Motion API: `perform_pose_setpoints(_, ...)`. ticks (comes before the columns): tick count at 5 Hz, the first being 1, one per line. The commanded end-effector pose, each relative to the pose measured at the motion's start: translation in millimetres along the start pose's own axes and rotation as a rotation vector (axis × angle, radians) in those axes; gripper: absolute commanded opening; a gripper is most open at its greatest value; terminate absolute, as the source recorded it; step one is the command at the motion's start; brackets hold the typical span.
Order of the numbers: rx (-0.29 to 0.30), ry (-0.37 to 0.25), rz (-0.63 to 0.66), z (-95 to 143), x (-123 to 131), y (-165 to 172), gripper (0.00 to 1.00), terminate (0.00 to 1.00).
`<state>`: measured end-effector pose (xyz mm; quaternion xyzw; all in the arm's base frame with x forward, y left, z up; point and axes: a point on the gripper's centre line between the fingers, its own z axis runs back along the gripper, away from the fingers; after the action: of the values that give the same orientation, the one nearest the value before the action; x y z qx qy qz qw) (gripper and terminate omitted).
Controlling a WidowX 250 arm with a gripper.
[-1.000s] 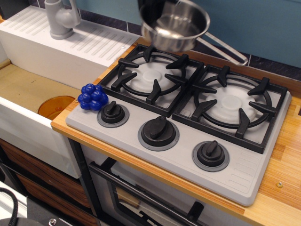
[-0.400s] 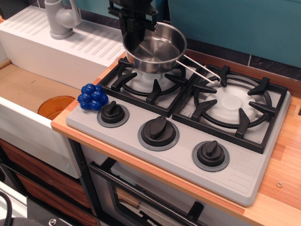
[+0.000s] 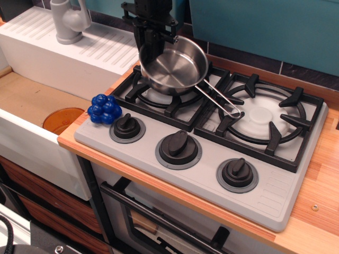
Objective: Put pan on stove and put blueberry in pan
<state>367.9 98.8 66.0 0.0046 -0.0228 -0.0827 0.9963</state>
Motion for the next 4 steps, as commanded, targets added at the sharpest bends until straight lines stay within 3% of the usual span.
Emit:
perform_pose_setpoints(1, 0.004, -0.029, -0.019, 21, 7, 3, 1.00, 0.00)
perform_pose_setpoints(3, 0.035, 0.036, -0.016, 61, 3, -10, 1.00, 0.00)
perform_pose_setpoints(4, 0.035, 0.036, -0.016, 61, 3, -10, 1.00, 0.00)
